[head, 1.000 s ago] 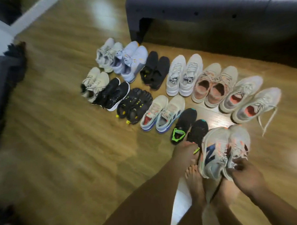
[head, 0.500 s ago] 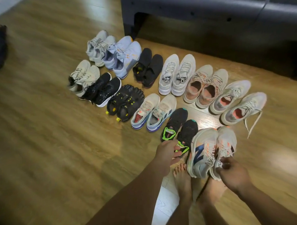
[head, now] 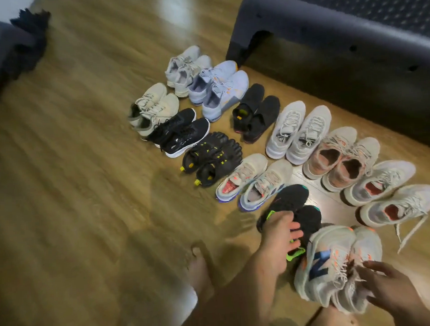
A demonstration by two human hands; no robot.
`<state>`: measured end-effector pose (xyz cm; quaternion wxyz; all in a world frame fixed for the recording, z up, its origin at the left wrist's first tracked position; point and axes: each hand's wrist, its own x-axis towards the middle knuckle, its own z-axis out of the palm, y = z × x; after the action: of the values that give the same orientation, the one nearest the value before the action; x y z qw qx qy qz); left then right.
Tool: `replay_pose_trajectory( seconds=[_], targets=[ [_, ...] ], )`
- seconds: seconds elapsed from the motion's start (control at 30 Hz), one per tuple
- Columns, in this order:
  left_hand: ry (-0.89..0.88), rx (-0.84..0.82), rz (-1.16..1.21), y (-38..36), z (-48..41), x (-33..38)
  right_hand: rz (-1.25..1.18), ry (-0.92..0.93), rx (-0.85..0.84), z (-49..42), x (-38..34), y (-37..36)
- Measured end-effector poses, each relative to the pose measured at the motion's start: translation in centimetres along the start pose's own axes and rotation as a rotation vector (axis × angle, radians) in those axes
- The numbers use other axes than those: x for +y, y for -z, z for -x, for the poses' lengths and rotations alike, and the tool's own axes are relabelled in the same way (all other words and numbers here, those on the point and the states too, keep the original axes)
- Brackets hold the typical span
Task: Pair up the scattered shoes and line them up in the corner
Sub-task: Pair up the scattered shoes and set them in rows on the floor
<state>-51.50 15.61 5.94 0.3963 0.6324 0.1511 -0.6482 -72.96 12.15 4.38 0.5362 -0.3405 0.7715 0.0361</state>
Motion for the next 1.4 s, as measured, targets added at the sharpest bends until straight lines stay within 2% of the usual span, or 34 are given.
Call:
replay_pose_trajectory(
  seconds=[0.13,0.23,0.4,0.5,0.57,0.67,0.8,0.97,1.17,1.27,1.4],
  targets=[
    [0.075,-0.033,0.096,6.5,-0.8,2.6,0.086,-0.01,0.008,1.8,-3.4,-6.7],
    [0.125,0.018,0.172,13.9,-0.3,6.9,0.139,0.026,-0.046,4.5,-6.8,-16.0],
    [-0.021,0.086,0.261,26.8,1.7,17.6,0.066,0.036,-0.271,9.3,-14.2,-33.0],
    [-0.07,0.211,0.385,32.4,1.6,22.7,0.006,0.145,-0.359,12.0,-20.5,-40.3],
    [-0.082,0.238,0.425,33.9,1.1,24.7,-0.019,0.222,-0.407,12.8,-24.1,-43.8],
    [-0.037,0.202,0.375,33.6,0.3,25.4,-0.027,0.256,-0.382,12.3,-27.6,-46.0],
    [0.07,0.19,0.406,32.9,-0.3,27.3,-0.021,0.128,-0.275,9.8,-27.9,-44.0],
    [0.074,0.235,0.368,33.7,-4.2,33.9,0.011,-0.026,-0.134,7.2,-29.1,-40.6],
    [-0.067,0.138,0.249,33.7,-9.2,46.5,0.127,0.069,-0.071,4.9,-35.9,-41.4],
    [-0.13,0.093,0.189,34.3,-10.3,51.1,0.079,0.094,-0.095,4.1,-40.2,-44.3],
    [-0.08,0.074,0.151,36.3,-13.3,55.1,0.059,0.135,-0.114,0.7,-45.0,-48.9]
  ],
)
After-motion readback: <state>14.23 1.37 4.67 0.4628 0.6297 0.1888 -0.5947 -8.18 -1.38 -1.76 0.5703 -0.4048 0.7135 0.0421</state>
